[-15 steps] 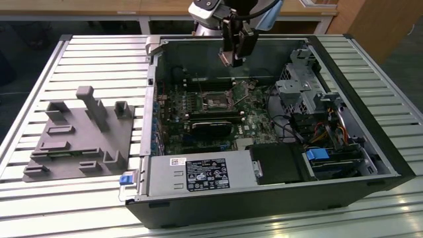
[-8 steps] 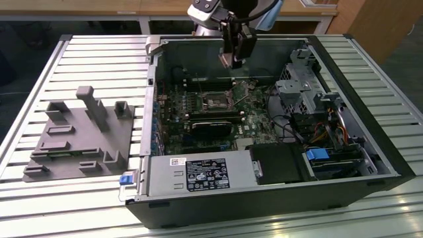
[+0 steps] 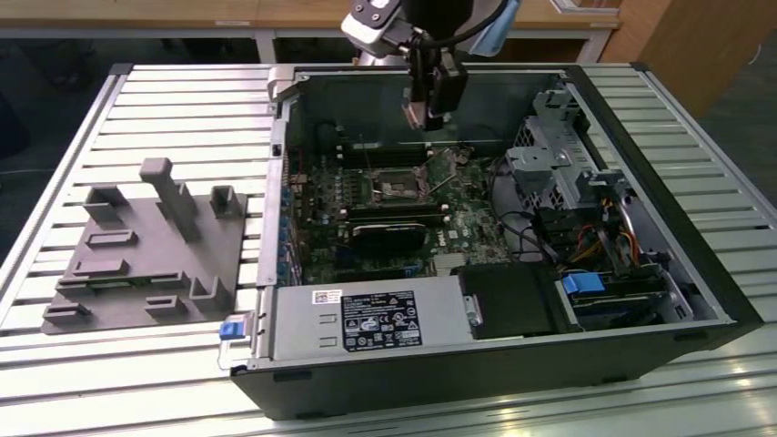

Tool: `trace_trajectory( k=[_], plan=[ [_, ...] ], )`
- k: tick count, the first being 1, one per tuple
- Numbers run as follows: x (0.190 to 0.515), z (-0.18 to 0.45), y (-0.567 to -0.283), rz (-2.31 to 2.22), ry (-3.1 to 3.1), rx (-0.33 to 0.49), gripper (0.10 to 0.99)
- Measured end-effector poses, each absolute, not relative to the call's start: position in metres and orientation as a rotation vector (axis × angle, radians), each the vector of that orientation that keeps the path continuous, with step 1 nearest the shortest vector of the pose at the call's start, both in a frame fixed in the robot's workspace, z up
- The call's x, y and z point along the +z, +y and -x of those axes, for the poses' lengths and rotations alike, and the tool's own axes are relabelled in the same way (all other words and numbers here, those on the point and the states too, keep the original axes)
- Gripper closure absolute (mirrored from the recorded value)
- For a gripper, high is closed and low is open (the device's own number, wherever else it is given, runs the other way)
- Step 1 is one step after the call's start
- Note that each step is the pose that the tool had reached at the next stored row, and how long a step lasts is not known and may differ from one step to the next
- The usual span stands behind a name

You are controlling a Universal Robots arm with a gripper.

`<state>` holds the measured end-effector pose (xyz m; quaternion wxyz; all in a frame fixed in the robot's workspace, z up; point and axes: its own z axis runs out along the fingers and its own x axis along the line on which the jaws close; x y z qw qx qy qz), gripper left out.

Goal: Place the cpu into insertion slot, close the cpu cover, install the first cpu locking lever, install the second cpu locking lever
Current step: 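Place the cpu into insertion slot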

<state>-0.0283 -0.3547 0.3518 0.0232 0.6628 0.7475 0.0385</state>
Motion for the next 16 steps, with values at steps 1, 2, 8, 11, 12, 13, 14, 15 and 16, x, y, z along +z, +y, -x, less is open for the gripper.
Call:
trace_trajectory(
  k=[1, 2, 8, 11, 12, 13, 14, 15, 16],
  plan=[
    [0.351, 0.028, -0.355, -2.072, 2.295, 0.118, 0.545],
    [0.35, 0.028, -0.355, -2.092, 2.276, 0.118, 0.545],
    [0.344, 0.028, -0.355, -2.177, 2.191, 0.114, 0.545],
    [0.34, 0.028, -0.355, -2.18, 2.188, 0.115, 0.545],
    [0.34, 0.028, -0.355, -2.18, 2.188, 0.114, 0.545],
    [0.339, 0.028, -0.355, -2.181, 2.187, 0.114, 0.545],
    [0.338, 0.028, -0.355, -2.181, 2.187, 0.114, 0.545],
    [0.338, 0.028, -0.355, -2.182, 2.186, 0.114, 0.545],
    [0.337, 0.028, -0.355, -2.182, 2.186, 0.114, 0.545]
  ],
)
